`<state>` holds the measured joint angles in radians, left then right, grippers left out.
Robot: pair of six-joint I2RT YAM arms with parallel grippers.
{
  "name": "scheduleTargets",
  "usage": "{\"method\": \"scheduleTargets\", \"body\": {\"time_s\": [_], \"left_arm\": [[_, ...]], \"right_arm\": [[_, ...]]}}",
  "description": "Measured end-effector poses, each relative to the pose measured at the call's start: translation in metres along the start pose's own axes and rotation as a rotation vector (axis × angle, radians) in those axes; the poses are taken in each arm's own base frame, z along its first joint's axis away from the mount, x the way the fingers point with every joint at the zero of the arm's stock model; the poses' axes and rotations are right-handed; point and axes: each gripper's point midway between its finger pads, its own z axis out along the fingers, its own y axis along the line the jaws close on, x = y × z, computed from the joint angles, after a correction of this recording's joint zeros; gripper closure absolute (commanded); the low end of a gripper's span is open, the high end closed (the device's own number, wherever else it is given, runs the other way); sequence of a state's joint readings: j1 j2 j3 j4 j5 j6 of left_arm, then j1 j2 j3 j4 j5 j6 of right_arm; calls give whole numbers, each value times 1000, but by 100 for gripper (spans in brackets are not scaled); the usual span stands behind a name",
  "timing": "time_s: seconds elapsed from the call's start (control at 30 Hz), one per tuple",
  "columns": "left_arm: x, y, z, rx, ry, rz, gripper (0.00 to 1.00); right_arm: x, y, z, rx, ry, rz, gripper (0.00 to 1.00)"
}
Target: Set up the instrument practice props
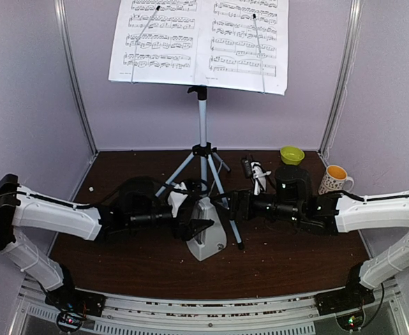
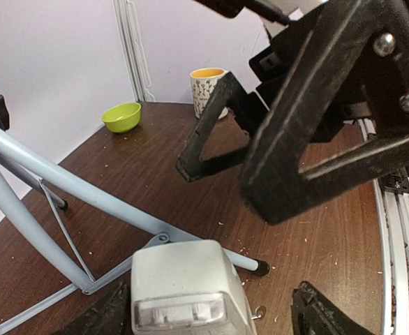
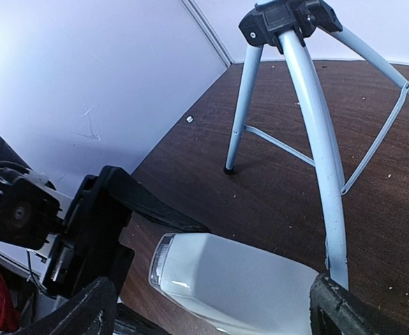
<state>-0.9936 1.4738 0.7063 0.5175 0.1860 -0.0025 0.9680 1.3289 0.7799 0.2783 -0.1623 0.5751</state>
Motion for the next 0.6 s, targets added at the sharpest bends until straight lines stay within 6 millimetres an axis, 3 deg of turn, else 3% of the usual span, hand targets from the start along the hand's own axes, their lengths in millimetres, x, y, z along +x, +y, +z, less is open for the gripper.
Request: {"method": "scheduleTargets", "body": {"time_s": [0.23, 0.6], "left_arm": [[-12, 1, -19, -24, -45, -43, 32], [-8, 9, -22, -73, -37, -109, 43]], "right_arm": [[11, -4, 9, 6, 40, 12, 5], [11, -10, 18, 21, 52, 48, 10]]}}
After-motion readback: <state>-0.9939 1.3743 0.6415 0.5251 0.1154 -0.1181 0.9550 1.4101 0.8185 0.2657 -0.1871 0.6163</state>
